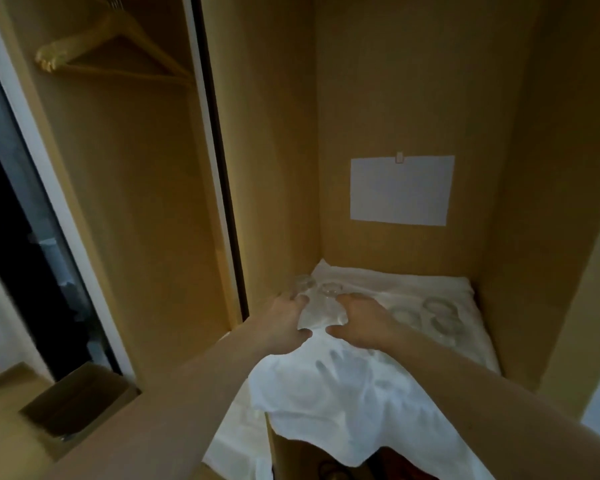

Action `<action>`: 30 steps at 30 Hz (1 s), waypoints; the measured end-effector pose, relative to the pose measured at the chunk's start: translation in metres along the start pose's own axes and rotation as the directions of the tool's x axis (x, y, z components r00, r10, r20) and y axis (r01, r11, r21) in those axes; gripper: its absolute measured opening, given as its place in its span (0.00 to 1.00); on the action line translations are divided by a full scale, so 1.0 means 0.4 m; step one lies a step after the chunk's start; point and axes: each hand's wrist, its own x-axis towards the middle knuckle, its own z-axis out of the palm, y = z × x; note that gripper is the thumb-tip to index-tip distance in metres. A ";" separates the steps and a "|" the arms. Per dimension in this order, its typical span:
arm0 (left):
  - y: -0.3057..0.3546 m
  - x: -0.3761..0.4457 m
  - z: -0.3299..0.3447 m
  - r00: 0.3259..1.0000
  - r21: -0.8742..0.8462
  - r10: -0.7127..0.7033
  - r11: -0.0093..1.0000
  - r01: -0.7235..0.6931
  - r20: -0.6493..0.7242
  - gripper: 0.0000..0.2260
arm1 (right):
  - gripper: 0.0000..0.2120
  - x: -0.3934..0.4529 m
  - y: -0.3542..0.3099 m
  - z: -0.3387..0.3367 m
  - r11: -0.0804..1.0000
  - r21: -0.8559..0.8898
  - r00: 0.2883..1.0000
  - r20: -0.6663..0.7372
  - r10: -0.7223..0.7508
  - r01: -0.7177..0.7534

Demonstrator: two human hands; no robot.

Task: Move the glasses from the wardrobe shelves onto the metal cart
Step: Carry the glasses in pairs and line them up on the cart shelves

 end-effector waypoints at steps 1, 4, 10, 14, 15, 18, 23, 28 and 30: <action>-0.015 0.025 0.005 1.000 0.009 -0.003 1.000 0.003 0.013 0.28 | 0.35 0.028 0.004 0.005 1.000 0.024 1.000 0.002 -0.006 0.006; -0.056 0.116 0.009 1.000 0.052 0.004 0.999 -0.006 0.031 0.29 | 0.37 0.117 0.034 0.022 0.996 0.084 1.000 0.015 -0.010 0.009; -0.100 0.278 0.052 0.997 0.065 -0.029 0.998 0.024 0.076 0.32 | 0.34 0.272 0.091 0.046 0.988 0.152 0.998 0.057 -0.021 0.012; -0.120 0.375 0.062 0.995 0.084 -0.064 0.995 0.057 0.082 0.33 | 0.33 0.362 0.104 0.069 0.990 0.142 0.997 0.074 -0.026 0.015; -0.125 0.398 0.065 0.993 0.081 -0.077 0.994 0.070 0.087 0.34 | 0.34 0.382 0.107 0.076 0.991 0.132 0.997 0.073 -0.028 0.019; -0.137 0.447 0.077 0.991 0.042 -0.088 0.996 0.084 0.102 0.35 | 0.37 0.426 0.109 0.088 0.993 0.117 0.995 0.092 -0.029 0.018; -0.137 0.509 0.117 0.988 0.009 -0.006 1.000 0.005 0.151 0.39 | 0.35 0.486 0.114 0.100 0.998 0.063 0.982 0.191 -0.011 -0.001; -0.155 0.588 0.166 0.956 -0.016 -0.035 0.999 0.041 0.290 0.35 | 0.37 0.537 0.107 0.091 0.995 0.050 0.940 0.336 0.062 -0.084; -0.151 0.617 0.157 0.924 -0.011 -0.029 0.999 0.036 0.382 0.35 | 0.37 0.546 0.100 0.099 0.995 0.025 0.931 0.355 0.083 -0.098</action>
